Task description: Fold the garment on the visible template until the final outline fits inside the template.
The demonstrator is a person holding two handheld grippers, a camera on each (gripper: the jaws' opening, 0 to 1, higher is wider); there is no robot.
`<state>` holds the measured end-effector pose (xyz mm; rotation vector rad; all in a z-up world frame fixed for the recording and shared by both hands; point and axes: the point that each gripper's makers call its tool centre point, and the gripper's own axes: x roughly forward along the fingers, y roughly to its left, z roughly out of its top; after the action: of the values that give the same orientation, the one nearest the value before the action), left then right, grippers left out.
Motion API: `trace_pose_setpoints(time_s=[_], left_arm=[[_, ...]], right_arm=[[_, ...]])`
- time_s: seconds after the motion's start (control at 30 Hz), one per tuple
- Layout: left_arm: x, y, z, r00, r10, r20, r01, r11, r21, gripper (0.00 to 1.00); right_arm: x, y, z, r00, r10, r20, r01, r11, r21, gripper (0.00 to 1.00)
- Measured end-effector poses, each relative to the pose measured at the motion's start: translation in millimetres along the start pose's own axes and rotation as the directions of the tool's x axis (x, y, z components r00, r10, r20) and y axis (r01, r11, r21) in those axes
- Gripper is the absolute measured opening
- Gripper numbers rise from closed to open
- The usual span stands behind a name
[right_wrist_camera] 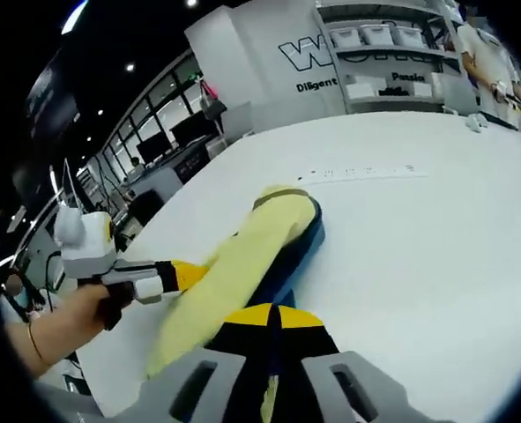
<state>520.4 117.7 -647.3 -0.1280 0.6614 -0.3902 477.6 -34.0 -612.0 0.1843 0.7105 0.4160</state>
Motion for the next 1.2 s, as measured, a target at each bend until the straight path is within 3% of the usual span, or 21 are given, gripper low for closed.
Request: trace_pose_setpoints(time_s=[0.13,0.2,0.37,0.47,0.67,0.8,1.2], left_arm=[[-6.9,4.7,7.8,1.000,-0.004,0.009,0.004,1.000,-0.009,0.05],[-7.3,3.4,9.1,1.000,-0.008,0.014,0.008,1.000,-0.002,0.05],[-6.5,2.3,8.1,1.000,-0.010,0.013,0.010,1.000,-0.014,0.05],[-7.3,1.7,8.9,1.000,-0.013,0.014,0.013,1.000,-0.013,0.05],[-7.4,2.3,8.4,1.000,-0.014,0.012,0.015,1.000,-0.008,0.05],[-7.6,3.0,7.9,1.000,-0.011,0.010,0.011,1.000,-0.006,0.05],[-10.4,10.6,8.2,1.000,0.002,0.002,-0.002,1.000,0.028,0.05]], right_arm=[[-8.4,-12.6,12.8,1.000,-0.010,0.013,0.009,0.999,0.031,0.00],[-8.9,0.9,15.4,0.998,0.053,0.018,-0.055,0.995,0.086,0.00],[-1.3,12.6,0.4,0.999,0.040,-0.020,-0.039,0.998,0.057,0.00],[1.9,18.6,-7.8,0.998,0.043,-0.036,-0.040,0.995,0.087,0.11],[8.6,26.2,-14.1,0.997,0.048,-0.058,-0.042,0.994,0.103,0.11],[14.3,32.9,-22.4,0.993,0.069,-0.096,-0.058,0.992,0.109,0.00],[6.1,3.5,-18.2,0.993,0.010,-0.121,-0.006,0.999,0.035,0.00]])
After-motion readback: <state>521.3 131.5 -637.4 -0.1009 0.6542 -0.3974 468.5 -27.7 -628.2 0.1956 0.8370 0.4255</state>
